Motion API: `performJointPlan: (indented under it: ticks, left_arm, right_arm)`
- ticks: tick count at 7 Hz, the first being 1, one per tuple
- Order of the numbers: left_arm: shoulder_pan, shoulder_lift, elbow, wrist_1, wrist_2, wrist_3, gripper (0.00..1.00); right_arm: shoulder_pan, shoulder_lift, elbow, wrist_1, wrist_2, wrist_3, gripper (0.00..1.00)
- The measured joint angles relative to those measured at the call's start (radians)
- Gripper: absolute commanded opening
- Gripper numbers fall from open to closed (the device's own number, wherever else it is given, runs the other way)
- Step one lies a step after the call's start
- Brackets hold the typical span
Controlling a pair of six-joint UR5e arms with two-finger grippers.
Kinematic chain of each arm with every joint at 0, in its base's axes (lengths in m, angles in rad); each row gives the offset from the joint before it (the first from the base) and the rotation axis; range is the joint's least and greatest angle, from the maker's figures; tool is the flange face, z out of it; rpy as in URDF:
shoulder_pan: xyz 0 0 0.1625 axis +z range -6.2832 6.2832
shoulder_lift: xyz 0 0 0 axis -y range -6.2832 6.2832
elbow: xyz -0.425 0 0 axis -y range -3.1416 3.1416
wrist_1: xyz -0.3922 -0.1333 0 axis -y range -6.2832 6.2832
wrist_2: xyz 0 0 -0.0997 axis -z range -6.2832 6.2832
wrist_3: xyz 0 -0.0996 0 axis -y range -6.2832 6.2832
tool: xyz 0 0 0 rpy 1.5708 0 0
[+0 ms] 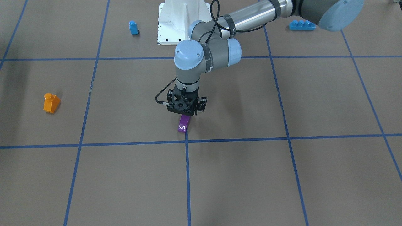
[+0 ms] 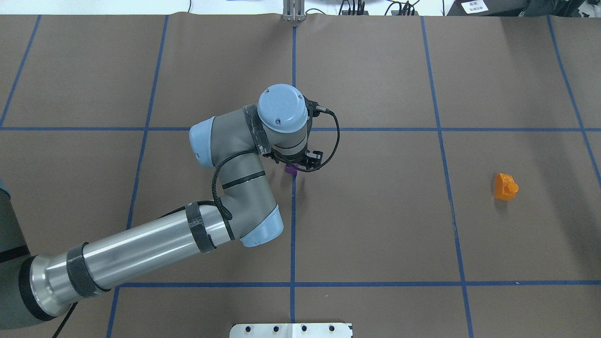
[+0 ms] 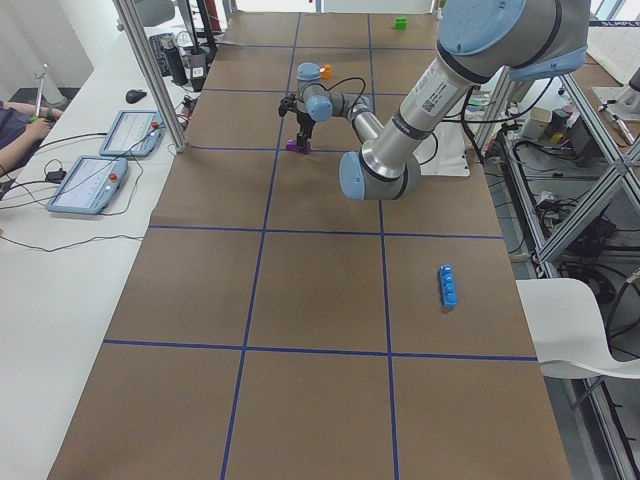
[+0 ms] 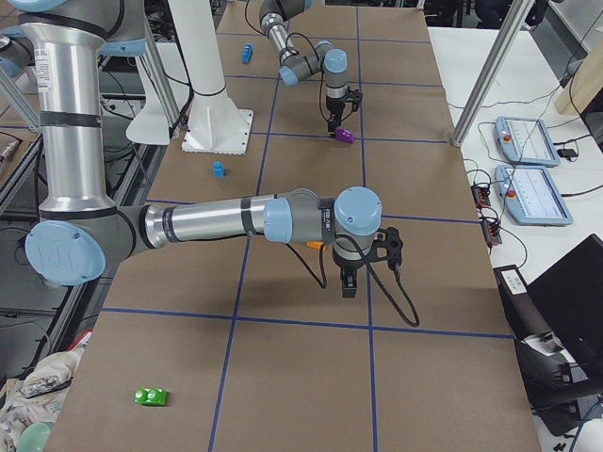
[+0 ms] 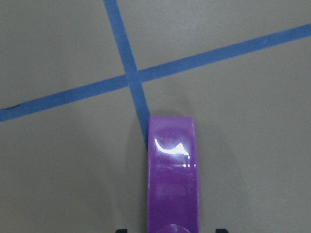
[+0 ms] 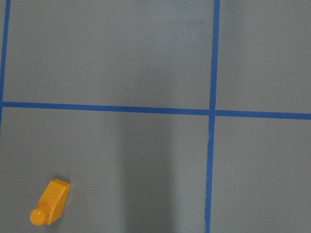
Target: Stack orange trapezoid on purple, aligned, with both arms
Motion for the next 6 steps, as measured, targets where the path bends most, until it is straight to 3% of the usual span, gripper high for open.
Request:
performJointPlan:
  ticks: [1,2,4,6]
  left_arm:
    - [-0.015,-0.001,-0.024,0.004,-0.002,0.0,1.0]
    - [-0.032,-0.004,-0.058,0.029,-0.006,0.0,1.0]
    - [-0.064,-0.009,-0.154,0.154,-0.011,0.004,1.0]
    - [-0.086,-0.007,-0.229,0.231,-0.028,0.006,1.0]
  right_arm:
    - [-0.03,-0.006,0.025,0.018,-0.013,0.048,1.0]
    - [-0.085,-0.037,0.059,0.112,-0.046,0.161,1.0]
    - [-0.246,-0.127,0.086,0.446,-0.113,0.504,1.0]
    - [-0.411,-0.157,0.092,0.614,-0.185,0.754,1.0]
